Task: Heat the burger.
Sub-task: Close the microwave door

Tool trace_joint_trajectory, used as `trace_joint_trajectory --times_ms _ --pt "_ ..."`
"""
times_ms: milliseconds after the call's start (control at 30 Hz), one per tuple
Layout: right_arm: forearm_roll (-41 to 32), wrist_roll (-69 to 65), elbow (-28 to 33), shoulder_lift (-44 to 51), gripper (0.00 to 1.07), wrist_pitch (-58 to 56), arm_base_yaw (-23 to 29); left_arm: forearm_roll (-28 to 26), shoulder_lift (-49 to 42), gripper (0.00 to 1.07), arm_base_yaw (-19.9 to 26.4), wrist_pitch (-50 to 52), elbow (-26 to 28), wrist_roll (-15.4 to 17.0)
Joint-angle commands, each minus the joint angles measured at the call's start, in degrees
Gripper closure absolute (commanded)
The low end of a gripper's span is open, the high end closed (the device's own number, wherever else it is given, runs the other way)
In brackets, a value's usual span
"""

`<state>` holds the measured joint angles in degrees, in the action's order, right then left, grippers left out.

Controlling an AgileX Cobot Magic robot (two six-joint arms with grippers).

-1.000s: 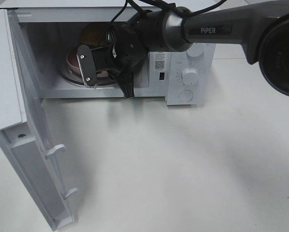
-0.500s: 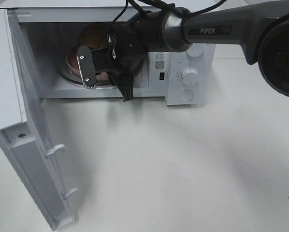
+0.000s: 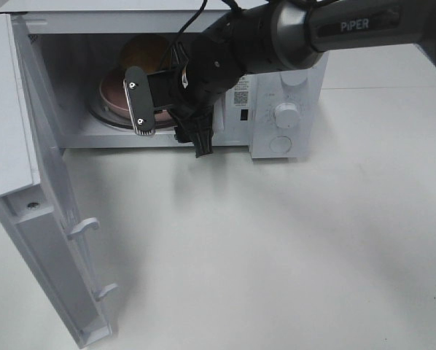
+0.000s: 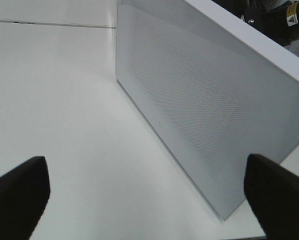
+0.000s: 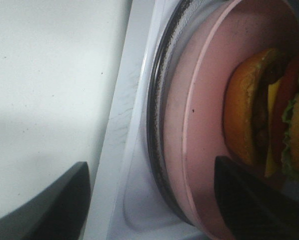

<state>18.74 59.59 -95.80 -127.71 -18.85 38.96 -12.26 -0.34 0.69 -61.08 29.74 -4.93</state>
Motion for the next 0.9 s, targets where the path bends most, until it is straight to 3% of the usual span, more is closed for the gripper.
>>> trace_joint_trajectory --times_ms 33,900 --pt "-0.2 0.0 3.6 3.6 0.38 2.3 0.0 0.0 -1.0 0.09 0.1 -0.2 -0.1 0.1" --pt "0.4 -10.5 29.5 25.7 0.38 9.6 0.0 0.0 -1.0 0.09 0.1 -0.2 -0.1 0.1"
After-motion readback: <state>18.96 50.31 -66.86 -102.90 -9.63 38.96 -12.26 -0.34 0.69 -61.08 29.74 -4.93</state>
